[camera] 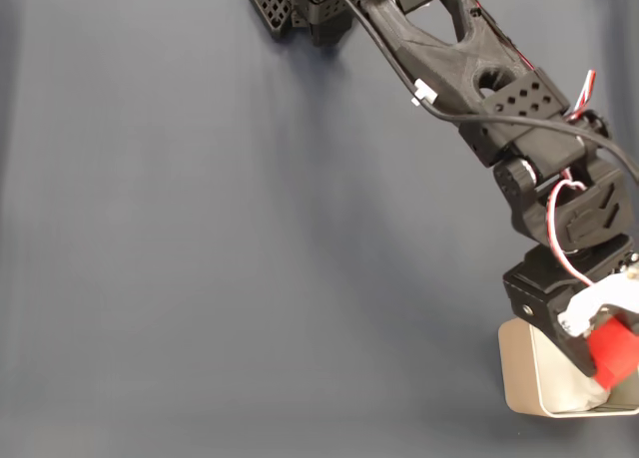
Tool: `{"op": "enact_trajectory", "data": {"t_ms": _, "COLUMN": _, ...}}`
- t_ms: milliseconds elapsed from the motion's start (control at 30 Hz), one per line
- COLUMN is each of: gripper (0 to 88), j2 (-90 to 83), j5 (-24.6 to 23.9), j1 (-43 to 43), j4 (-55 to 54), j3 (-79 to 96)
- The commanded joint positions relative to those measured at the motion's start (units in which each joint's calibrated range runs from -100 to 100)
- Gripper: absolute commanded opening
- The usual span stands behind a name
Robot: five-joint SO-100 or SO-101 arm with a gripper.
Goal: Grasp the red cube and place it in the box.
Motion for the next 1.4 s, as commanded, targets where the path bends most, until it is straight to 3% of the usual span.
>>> {"op": "enact_trajectory", "data": {"t_ms": 0, "gripper": 3.9, "j2": -2.1, "j5": -0.54, "j1": -0.12, "j4": -0.47, "j3": -0.23}}
{"op": "enact_trajectory", "data": {"t_ms": 1367, "gripper": 3.5, "j2": -1.58, "j5": -3.27, "j1": 0.87, "j4": -1.05, "j3": 1.23}}
